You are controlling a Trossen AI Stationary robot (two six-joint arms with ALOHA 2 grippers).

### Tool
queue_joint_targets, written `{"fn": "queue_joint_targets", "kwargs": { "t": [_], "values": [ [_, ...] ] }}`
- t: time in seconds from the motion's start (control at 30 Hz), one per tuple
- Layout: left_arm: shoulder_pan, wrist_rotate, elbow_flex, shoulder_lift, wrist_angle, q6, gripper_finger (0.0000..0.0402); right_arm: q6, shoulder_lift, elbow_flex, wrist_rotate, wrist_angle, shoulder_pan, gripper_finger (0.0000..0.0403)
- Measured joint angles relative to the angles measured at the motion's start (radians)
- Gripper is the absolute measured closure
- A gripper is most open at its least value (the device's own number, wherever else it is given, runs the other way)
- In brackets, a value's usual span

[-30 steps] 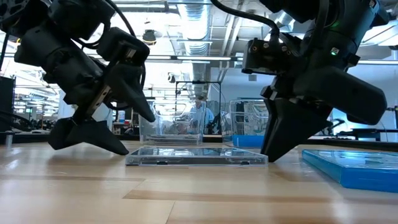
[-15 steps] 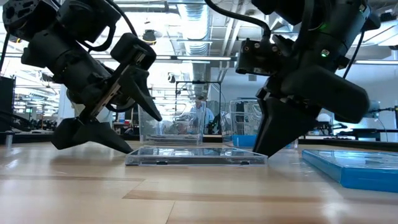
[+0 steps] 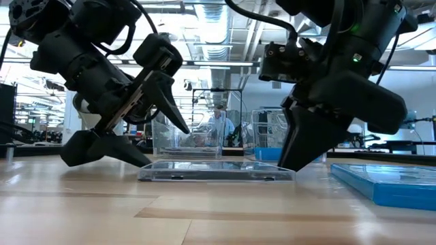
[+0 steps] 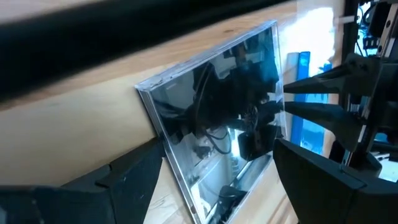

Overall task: Pick & place jewel cases by type
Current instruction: Put the black CD case into the left transparent bin

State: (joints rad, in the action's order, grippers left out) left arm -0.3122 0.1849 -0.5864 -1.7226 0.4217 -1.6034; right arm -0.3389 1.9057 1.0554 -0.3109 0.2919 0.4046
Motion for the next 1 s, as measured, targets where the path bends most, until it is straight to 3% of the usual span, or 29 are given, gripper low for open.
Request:
{"fn": "queue_joint_targets", "kwargs": {
  "t": [0.57, 1.0],
  "values": [
    [0.001, -0.04, -0.008, -0.014, 0.132, 0.198, 0.0096, 0.0, -0.002, 0.0, 0.007, 0.006, 0.002, 0.0333],
    [-0.015, -0.103, -0.008, -0.014, 0.134, 0.267, 0.0134, 0.0, -0.002, 0.0, 0.001, 0.006, 0.002, 0.0333]
  ]
}}
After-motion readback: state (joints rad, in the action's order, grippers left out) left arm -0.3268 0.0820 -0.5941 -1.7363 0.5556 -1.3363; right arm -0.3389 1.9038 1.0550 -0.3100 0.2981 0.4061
